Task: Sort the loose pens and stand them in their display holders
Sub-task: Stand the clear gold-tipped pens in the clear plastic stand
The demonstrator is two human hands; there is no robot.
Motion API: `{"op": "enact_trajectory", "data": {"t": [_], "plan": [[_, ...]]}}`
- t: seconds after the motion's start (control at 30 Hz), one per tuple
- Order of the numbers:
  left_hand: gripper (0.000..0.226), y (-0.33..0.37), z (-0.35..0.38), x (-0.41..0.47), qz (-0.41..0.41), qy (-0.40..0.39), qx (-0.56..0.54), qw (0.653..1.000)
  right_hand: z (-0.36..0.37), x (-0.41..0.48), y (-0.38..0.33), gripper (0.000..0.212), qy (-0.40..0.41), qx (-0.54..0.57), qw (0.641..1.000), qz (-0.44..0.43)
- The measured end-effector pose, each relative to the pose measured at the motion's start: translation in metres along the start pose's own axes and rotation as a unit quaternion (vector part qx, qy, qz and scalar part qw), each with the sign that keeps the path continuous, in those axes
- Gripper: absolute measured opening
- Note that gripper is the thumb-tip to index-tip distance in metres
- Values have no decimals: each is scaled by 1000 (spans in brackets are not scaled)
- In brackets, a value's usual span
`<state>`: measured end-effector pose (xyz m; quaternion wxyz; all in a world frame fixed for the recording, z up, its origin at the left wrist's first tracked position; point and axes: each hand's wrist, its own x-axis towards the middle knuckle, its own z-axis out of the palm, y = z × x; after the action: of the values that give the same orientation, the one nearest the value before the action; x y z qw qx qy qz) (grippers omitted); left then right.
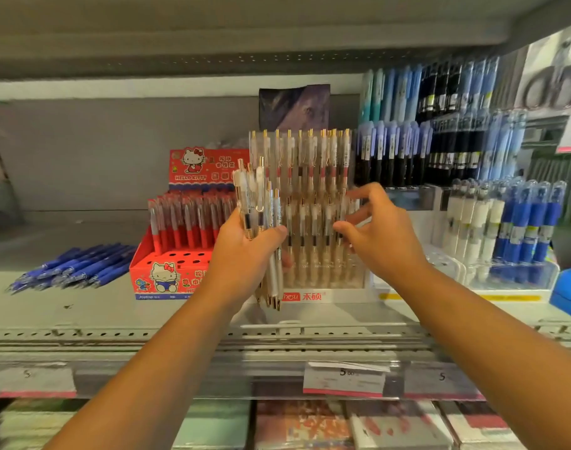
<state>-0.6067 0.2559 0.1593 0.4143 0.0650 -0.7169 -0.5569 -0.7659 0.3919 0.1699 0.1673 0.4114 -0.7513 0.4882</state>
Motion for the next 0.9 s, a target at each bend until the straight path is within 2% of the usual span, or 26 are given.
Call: {"op": "enact_trajectory", "data": {"t": [0.17, 0.27, 0.4, 0.43, 0.5, 0.6, 0.8, 0.9], "plan": [[24, -1, 0, 1, -5, -27, -3, 1000, -1, -2, 1, 43, -3, 4, 1000, 15], [40, 0, 0, -1, -3, -37, 1, 999, 1, -2, 1, 43, -5, -6, 1000, 1], [52, 3, -1, -4, -8, -45, 9, 999, 3, -5, 2, 46, -50, -23, 998, -17], [51, 3, -1, -4, -9, -51, 18, 999, 3, -5, 2, 46, -51, -22, 998, -14], [35, 3, -1, -3, -2, -55, 21, 998, 2, -6, 2, 45, -46, -16, 999, -10], [21, 4, -1, -2, 0, -47, -17, 999, 2, -8, 1, 39, -38, -22, 999, -24], [20, 5, 0, -1, 2, -47, -40, 998, -2, -8, -2, 13, 60, -76, 993, -70], [21, 5, -1, 0, 5, -49, -48, 998, -1, -11, -14, 15, 111, -53, 984, -131]]}}
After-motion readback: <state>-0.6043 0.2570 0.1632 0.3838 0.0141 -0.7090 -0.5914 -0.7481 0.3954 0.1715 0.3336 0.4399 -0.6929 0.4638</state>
